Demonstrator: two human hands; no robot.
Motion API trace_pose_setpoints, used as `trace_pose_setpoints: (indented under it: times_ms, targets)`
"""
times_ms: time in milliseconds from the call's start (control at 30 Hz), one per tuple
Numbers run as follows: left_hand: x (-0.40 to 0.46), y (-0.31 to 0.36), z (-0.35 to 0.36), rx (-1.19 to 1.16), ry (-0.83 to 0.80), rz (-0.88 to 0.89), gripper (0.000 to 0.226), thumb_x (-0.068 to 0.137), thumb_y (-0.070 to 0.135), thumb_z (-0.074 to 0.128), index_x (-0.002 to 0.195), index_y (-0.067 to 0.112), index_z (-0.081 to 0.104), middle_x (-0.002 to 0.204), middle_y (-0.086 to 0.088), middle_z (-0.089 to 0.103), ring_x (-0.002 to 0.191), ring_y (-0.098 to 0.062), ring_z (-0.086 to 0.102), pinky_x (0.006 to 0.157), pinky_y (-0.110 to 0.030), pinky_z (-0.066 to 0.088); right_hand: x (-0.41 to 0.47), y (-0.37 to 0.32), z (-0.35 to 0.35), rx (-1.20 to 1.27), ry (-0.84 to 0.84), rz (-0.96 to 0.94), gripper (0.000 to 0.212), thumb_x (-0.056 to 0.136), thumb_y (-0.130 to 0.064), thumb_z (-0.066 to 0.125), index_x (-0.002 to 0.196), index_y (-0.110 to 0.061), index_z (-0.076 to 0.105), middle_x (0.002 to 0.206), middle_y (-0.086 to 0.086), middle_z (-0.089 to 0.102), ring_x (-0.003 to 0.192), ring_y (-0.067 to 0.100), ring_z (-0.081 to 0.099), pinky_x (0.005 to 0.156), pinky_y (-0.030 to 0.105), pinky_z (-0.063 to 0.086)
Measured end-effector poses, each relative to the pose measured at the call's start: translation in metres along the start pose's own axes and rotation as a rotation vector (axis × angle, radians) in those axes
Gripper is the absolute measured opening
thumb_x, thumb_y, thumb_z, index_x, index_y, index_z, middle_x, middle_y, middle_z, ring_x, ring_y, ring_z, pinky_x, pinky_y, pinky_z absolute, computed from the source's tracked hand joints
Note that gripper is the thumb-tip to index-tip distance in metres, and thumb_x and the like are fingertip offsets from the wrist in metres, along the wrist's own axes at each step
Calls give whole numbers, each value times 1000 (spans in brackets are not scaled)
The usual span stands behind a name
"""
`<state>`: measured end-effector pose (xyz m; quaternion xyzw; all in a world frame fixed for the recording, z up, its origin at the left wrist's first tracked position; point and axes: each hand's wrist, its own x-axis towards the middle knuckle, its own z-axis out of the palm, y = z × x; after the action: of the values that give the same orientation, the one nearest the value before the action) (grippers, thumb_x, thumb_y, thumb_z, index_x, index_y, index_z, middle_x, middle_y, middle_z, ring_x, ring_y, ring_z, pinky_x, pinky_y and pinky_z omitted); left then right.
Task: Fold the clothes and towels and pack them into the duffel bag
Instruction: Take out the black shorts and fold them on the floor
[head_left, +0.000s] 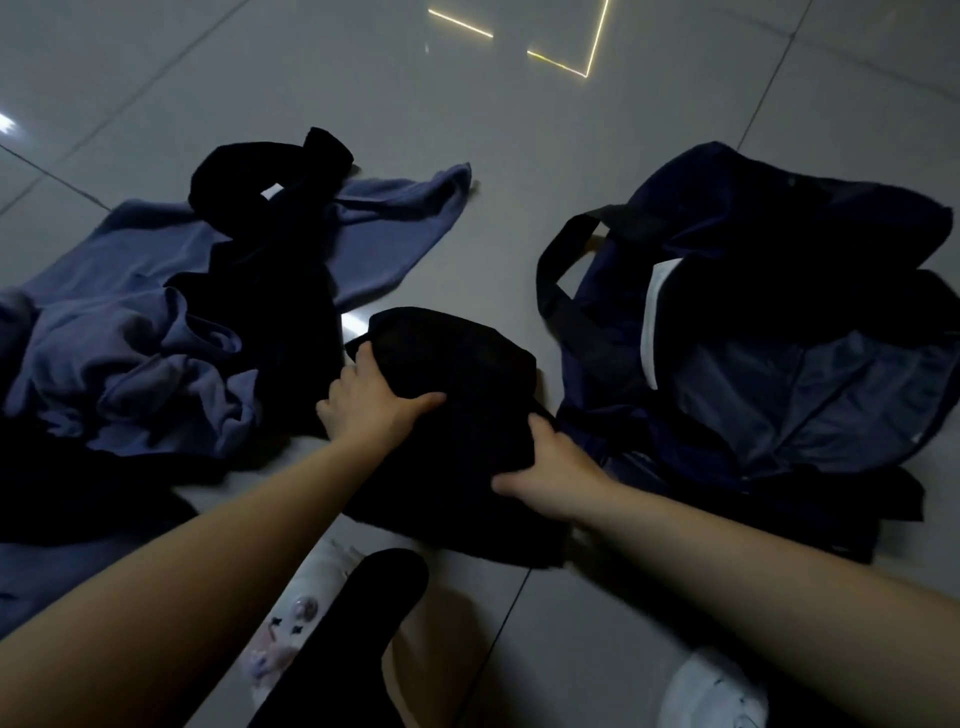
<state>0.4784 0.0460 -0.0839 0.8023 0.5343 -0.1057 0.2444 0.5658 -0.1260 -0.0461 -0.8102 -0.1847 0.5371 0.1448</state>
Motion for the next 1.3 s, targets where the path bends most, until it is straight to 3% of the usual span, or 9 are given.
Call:
trace_pose_setpoints:
  times_ms: [267, 333, 500, 600, 733, 833, 1033, 1200, 1300]
  targets:
    - [-22, 20, 4, -746, -321, -21, 61, 77, 34, 77, 127, 18, 45, 108, 2, 59, 98, -20, 61, 83, -37, 53, 12, 9, 0, 598, 178, 34, 84, 83, -32, 72, 150, -22, 21, 144, 5, 43, 126, 26, 47, 98, 34, 42]
    - [-23, 20, -1, -835, -405, -2, 57, 78, 34, 74, 125, 15, 47, 106, 2, 61, 95, -19, 63, 78, -33, 54, 12, 13, -3, 662, 165, 31, 84, 83, -30, 73, 149, -22, 23, 141, 6, 45, 124, 26, 49, 99, 35, 43]
    - [-23, 13, -24, -999, -613, -24, 59, 76, 46, 63, 124, 13, 56, 117, -11, 67, 102, -25, 68, 88, -38, 55, 12, 10, -3, 872, 79, -49, 78, 85, -30, 71, 148, -21, 27, 125, 4, 57, 107, 21, 59, 87, 31, 47]
    - [-26, 12, -37, -1072, -750, -53, 56, 82, 52, 51, 122, 14, 59, 116, -7, 69, 106, -23, 66, 87, -33, 55, 18, -1, -5, 981, 27, -107, 75, 84, -36, 70, 146, -20, 31, 133, 4, 55, 110, 19, 58, 92, 33, 49]
    - [-31, 12, -46, -1127, -818, -50, 62, 80, 59, 44, 123, 17, 60, 118, -6, 68, 108, -20, 66, 83, -29, 57, 20, -16, -14, 1183, -113, -110, 83, 68, -38, 83, 138, -12, 46, 123, 10, 64, 108, 27, 65, 95, 41, 52]
    - [-29, 14, -52, -1160, -777, -40, 58, 78, 57, 46, 117, 17, 62, 114, -4, 70, 102, -17, 68, 73, -24, 58, 16, -19, -32, 1236, -172, -148, 59, 71, -19, 77, 126, -7, 59, 116, 14, 69, 105, 29, 67, 90, 41, 54]
    - [-13, -10, -56, -1147, -662, -42, 59, 78, 39, 72, 130, 17, 53, 123, -9, 65, 107, -24, 66, 85, -36, 56, 17, -24, -51, 1028, 56, -151, 74, 71, -3, 78, 135, -17, 45, 119, 8, 61, 103, 27, 61, 76, 36, 53]
    - [-14, -31, -56, -1255, -889, -302, 96, 31, 33, 98, 118, 8, 65, 115, -13, 68, 99, -27, 69, 81, -40, 52, 20, -40, -47, 922, 97, -218, 76, 74, 3, 74, 136, -24, 39, 115, 4, 57, 97, 21, 59, 71, 31, 54]
    - [-12, -37, -59, -1243, -889, -305, 79, 42, 32, 94, 111, 6, 69, 114, -14, 69, 95, -26, 70, 76, -37, 57, 23, -49, -50, 951, 107, -294, 74, 76, 5, 71, 134, -29, 38, 106, -2, 57, 89, 16, 60, 62, 26, 54]
